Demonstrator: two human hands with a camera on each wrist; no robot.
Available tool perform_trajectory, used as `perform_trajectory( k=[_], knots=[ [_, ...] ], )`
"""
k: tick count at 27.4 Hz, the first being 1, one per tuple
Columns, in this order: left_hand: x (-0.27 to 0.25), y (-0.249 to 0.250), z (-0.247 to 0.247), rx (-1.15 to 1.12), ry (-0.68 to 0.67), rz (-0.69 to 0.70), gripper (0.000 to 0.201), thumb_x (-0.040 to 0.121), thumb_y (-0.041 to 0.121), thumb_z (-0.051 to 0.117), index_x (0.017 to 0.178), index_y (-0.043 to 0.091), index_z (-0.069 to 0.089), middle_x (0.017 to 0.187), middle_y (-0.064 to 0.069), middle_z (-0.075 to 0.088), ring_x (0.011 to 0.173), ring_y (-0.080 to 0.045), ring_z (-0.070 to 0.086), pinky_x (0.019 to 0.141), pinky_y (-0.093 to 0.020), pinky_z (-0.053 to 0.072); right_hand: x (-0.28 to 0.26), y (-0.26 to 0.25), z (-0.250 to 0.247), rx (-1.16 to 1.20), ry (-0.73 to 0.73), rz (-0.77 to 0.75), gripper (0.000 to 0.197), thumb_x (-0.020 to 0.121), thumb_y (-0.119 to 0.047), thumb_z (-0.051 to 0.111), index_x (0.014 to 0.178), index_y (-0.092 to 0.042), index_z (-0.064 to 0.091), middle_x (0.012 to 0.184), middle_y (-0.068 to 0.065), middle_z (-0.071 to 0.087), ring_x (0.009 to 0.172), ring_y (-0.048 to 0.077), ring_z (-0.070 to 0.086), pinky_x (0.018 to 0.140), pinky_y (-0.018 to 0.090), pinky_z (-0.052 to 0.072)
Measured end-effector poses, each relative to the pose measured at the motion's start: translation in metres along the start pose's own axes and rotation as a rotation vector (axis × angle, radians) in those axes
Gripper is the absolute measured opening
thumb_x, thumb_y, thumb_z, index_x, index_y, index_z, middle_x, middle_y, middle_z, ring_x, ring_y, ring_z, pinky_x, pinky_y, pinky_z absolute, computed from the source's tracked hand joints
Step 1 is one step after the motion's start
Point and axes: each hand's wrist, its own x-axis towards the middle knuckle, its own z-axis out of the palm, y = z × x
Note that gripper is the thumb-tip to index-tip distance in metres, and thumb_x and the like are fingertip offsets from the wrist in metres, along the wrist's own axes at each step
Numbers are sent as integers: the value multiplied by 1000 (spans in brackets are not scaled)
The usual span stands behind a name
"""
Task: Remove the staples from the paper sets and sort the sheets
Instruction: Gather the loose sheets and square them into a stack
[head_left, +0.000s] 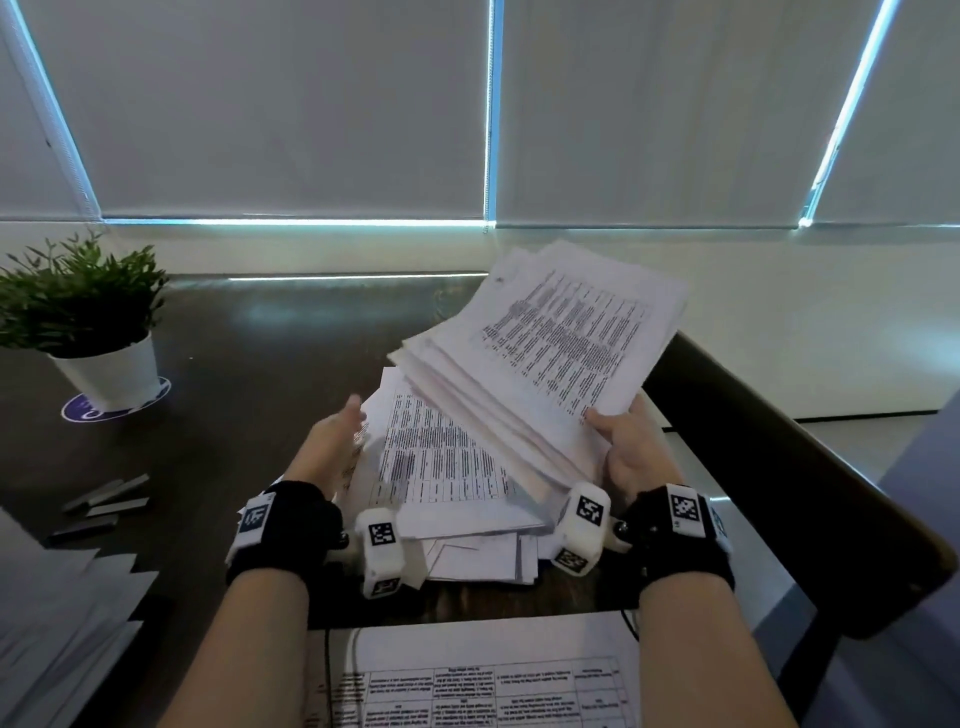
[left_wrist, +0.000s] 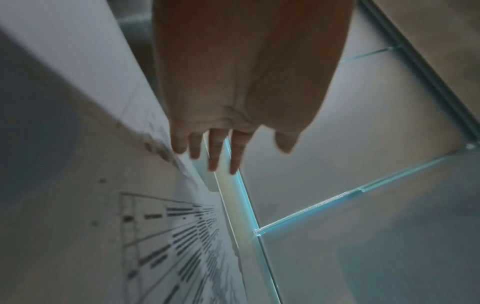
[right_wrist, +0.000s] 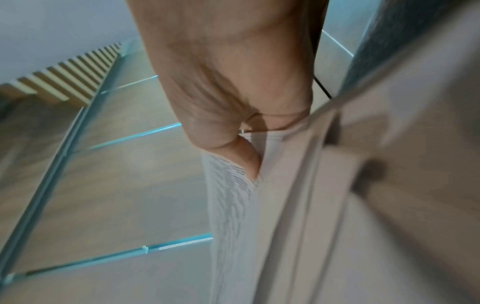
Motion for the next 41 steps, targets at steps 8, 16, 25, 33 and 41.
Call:
perform_trajectory(
  k=[8,16,25,33,41],
  knots=[
    [-23,56,24,10,-89,381,52,97,40,48,139,10,37,125,-10,58,121,-25,54,107,-48,38,-29,-30,41,-44,-241,-146,39,93,1,58,112,-33,55,117,6,70,107,25,69,93,49,55],
    [-25,65,6,-262,83,523,38,65,35,77,98,20,66,94,0,68,87,-15,63,80,-38,56,-43,-66,53,-141,-376,-212,33,92,3,56,115,-20,59,106,12,73,96,30,71,83,45,59],
    [-14,16,18,-453,282,-210,44,99,-8,28,143,-14,19,153,-27,19,138,-32,26,97,-22,26,-26,-19,44,-232,-57,160,95,81,-36,78,153,-16,20,132,11,50,112,27,56,98,41,50],
    [-26,13,72,-765,205,-61,17,95,5,38,82,14,46,68,0,63,58,-12,60,46,-16,50,-41,-10,61,98,-280,295,28,84,-13,74,110,-9,64,97,13,76,92,32,72,84,47,58],
    [-34,7,82,-475,32,-352,24,83,-9,25,65,5,33,61,-18,48,39,-29,54,34,-35,48,-29,3,29,50,-209,430,33,87,-10,68,120,-8,61,108,19,72,100,37,69,80,45,57]
  ],
)
